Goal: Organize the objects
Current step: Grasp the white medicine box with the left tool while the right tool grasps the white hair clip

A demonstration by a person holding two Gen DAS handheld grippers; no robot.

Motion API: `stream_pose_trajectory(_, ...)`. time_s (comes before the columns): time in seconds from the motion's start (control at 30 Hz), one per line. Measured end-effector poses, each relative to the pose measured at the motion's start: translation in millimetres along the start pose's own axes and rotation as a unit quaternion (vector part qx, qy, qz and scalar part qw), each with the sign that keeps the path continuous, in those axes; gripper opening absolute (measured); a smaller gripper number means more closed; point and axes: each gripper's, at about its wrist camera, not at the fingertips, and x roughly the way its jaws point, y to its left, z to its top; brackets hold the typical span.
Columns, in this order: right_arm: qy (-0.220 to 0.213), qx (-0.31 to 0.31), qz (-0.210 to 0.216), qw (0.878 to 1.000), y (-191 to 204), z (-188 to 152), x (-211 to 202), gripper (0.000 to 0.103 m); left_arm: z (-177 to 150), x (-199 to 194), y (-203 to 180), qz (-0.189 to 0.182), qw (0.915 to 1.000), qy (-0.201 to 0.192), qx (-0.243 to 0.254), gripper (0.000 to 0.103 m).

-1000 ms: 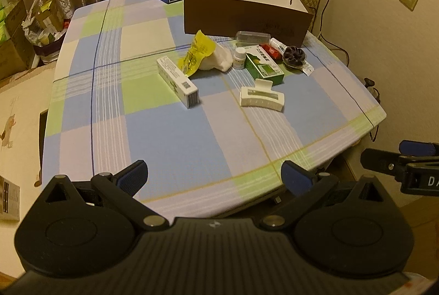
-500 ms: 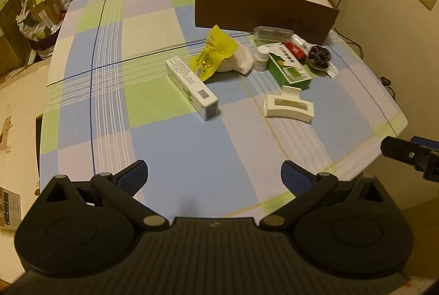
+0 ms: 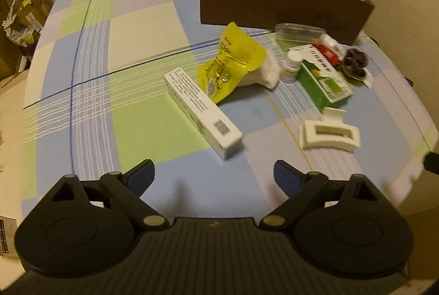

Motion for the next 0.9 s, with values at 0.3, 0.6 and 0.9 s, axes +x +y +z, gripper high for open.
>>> stream_pose_trajectory(0.3,-0.01,0.014,-0.012,1.0,-10,6,13,0.085,37,53,1,0.011,0.9999,0.006,0.006,0.08)
stream_pose_trajectory(0.6,-0.006,-0.048,0.049,0.998,21,11,38,0.085,49,77,16,0.012,0.9998,0.014,0.01,0.052)
stream_pose_trajectory(0.9,0.028,-0.182,0.112,0.977,62,14,92,0.085,38,73,46,0.026,0.9995,0.017,0.01,0.022)
